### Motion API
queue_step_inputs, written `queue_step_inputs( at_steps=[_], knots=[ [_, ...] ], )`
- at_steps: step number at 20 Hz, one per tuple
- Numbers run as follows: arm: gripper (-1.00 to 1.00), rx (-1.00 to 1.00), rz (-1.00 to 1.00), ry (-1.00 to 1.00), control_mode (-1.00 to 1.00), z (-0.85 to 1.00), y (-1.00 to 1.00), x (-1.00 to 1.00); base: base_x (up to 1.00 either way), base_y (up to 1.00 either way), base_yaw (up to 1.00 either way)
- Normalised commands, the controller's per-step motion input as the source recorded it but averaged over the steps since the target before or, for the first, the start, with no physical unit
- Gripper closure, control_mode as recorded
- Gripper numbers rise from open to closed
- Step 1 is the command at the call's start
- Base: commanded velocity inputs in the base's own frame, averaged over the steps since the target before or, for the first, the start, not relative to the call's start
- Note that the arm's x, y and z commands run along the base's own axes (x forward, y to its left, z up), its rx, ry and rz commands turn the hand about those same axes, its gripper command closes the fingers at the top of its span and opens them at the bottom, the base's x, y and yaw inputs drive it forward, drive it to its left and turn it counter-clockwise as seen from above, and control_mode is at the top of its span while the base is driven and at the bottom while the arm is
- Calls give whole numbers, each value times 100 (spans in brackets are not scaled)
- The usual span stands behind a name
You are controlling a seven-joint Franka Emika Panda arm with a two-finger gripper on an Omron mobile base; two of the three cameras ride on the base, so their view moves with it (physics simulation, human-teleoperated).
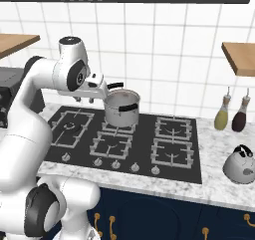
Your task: Pick the kettle from the counter and place it on a stove burner. Then turn the burner on.
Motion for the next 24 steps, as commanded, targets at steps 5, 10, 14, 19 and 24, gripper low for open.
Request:
queue_step_inputs(
  at_steps=[5,10,14,19,24],
  knots=[
    [-100,5,-1,-4,-100,-15,-46,-15,0,0,0],
    [-100,10,-3,-5,-100,-13,-77,-23,0,0,0],
    [-100,10,0,-5,-100,-9,-72,-14,0,0,0],
    [-100,9,0,-11,-100,-1,-63,-18,0,0,0],
    [-100,4,0,-5,-100,0,-53,-20,0,0,0]
  ],
)
